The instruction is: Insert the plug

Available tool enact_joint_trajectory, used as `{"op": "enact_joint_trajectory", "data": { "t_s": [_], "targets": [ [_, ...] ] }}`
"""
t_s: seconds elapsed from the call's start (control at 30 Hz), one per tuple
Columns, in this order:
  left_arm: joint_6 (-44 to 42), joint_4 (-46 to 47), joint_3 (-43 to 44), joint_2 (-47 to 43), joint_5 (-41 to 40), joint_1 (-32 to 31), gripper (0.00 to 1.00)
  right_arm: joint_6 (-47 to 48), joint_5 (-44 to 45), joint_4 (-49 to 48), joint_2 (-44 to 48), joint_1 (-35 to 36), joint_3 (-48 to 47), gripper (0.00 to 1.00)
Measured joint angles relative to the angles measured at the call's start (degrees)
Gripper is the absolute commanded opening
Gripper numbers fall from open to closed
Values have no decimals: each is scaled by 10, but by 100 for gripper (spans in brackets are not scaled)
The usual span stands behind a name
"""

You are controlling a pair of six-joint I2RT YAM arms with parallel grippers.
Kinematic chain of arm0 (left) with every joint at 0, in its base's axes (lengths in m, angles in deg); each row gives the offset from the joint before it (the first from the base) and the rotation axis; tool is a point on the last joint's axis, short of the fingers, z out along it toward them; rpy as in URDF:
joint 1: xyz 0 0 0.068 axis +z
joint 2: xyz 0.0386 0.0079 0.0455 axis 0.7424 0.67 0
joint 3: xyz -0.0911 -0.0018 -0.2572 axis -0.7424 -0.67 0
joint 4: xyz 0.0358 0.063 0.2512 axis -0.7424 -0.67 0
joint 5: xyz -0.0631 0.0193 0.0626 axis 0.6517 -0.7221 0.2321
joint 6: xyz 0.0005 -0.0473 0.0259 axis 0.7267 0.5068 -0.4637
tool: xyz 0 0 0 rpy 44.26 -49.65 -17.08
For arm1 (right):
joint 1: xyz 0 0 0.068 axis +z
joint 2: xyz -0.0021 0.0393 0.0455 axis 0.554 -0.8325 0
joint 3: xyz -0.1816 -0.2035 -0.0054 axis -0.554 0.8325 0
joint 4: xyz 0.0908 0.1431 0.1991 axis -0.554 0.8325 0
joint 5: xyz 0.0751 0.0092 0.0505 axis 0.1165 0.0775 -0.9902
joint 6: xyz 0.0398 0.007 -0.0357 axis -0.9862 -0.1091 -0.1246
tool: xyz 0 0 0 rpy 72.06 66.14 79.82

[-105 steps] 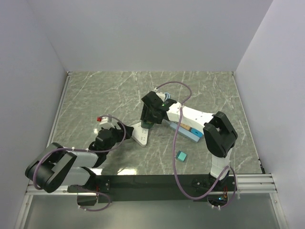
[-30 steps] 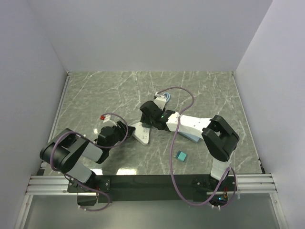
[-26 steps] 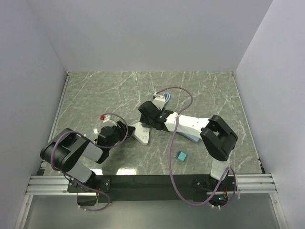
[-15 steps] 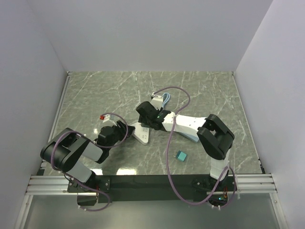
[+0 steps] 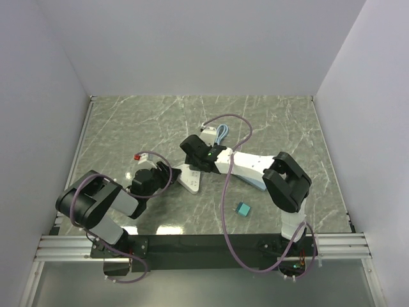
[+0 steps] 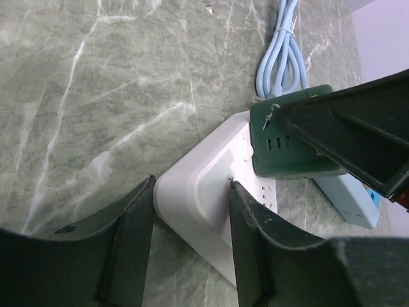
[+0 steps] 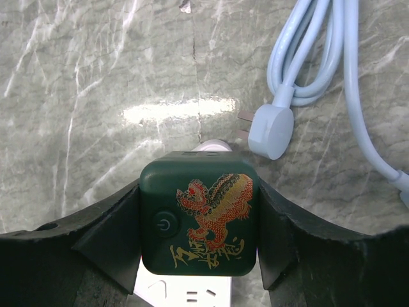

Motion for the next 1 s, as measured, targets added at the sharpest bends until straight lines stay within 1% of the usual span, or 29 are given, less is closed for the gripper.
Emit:
{"op": "enact_joint_trajectory", "data": {
  "t_s": [0.03,0.1,0.13,0.17,0.3,0.47,0.6,0.67,0.7,0.73,0.77,0.83,0.87,0.9,0.97,1.0],
  "targets": [
    [0,2,1,2,1,0,0,0,1,3,1,0,0,54],
    [0,5,3,7,3,0,0,1,2,9,2,0,-1,74],
    [0,10,3,10,4,0,0,3,2,12,4,0,-1,86],
    [0,13,6,15,5,0,0,10,-11,25,6,0,-1,89],
    [0,22,19,34,14,1,0,38,-42,54,17,11,19,91],
    [0,41,19,47,17,2,0,58,-52,64,53,12,39,93],
    [-2,41,19,47,17,2,0,63,-47,71,102,11,58,95],
    [-2,41,19,47,16,2,1,63,-40,86,142,11,75,95],
    [-3,41,19,47,16,2,2,62,-36,92,159,11,82,95],
    [-3,41,20,46,16,2,10,60,-33,98,179,11,92,95],
    [-4,40,20,46,16,3,31,58,-30,104,199,11,104,95],
    [-5,36,22,43,16,3,52,54,-26,121,232,11,125,95],
    [-6,32,22,39,16,3,71,53,-26,128,246,11,136,95],
    [-14,24,22,34,15,3,79,52,-26,134,256,11,146,95],
    [-27,-1,21,19,10,3,99,53,-30,151,281,11,171,95],
    [-35,-8,21,6,7,3,99,56,-34,158,292,11,182,96]
  ]
}}
